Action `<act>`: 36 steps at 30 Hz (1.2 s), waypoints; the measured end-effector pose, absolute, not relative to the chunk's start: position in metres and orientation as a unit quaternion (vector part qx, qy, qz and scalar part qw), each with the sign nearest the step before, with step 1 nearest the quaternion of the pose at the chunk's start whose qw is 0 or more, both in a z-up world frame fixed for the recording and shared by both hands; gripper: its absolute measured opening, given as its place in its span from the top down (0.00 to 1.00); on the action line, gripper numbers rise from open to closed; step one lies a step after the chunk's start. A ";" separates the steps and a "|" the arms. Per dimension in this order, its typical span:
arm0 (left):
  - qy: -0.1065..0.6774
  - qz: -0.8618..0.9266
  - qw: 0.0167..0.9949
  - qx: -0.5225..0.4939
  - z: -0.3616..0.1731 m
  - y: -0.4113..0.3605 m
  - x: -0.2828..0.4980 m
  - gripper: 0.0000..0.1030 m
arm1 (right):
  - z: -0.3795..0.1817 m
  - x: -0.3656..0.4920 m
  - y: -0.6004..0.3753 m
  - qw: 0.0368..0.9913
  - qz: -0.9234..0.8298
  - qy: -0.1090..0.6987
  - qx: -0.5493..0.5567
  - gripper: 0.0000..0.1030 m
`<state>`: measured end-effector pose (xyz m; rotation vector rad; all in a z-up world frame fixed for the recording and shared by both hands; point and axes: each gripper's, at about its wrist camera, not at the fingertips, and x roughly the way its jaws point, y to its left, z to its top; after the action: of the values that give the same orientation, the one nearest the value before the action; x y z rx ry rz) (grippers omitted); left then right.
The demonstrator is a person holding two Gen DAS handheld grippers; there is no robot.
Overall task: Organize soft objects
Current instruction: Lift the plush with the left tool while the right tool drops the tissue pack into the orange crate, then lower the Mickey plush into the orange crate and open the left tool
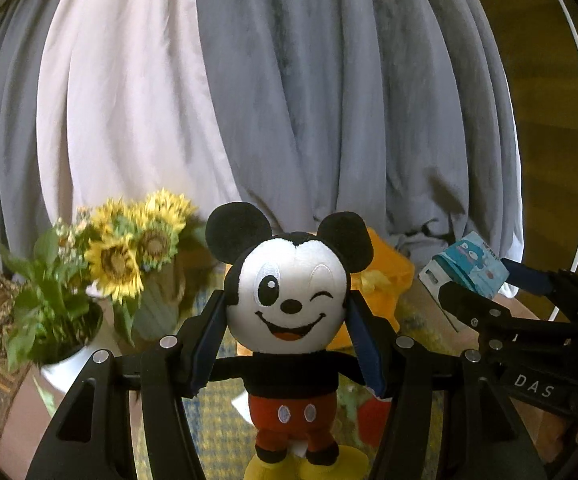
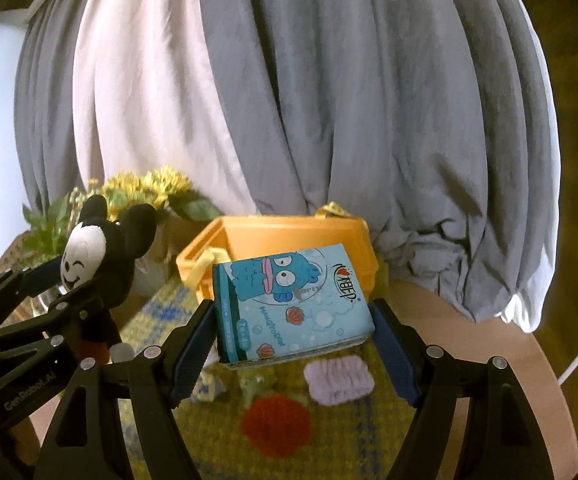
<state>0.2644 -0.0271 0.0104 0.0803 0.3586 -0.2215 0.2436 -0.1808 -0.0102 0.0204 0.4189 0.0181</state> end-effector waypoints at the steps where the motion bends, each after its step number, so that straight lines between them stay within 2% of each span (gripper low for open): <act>1: 0.175 -0.111 0.978 0.040 0.012 -0.027 0.267 0.43 | -0.008 0.245 -0.180 0.979 0.008 0.204 0.010 0.25; 13: 0.132 -0.122 0.983 0.038 0.035 -0.028 0.313 0.43 | 0.015 0.286 -0.183 0.984 0.002 0.178 0.023 0.25; 24: 0.123 -0.134 0.982 0.046 0.040 -0.035 0.375 0.43 | 0.025 0.342 -0.186 0.989 -0.017 0.150 0.007 0.26; 25: 0.124 -0.136 0.982 0.048 0.040 -0.036 0.382 0.43 | 0.024 0.344 -0.185 0.989 -0.019 0.149 0.003 0.28; 26: 0.125 -0.138 0.981 0.051 0.039 -0.038 0.389 0.43 | 0.024 0.351 -0.185 0.988 -0.022 0.150 -0.002 0.37; 27: 0.126 -0.139 0.981 0.053 0.039 -0.039 0.395 0.43 | 0.024 0.358 -0.185 0.988 -0.020 0.154 -0.005 0.42; 36: 0.130 -0.162 0.976 0.061 0.035 -0.050 0.446 0.43 | 0.021 0.405 -0.196 0.985 -0.026 0.168 0.001 0.42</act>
<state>0.4462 -0.0497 0.0348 0.1234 0.2630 -0.3276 0.4049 -0.1957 0.0212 0.0024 0.3373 -0.0519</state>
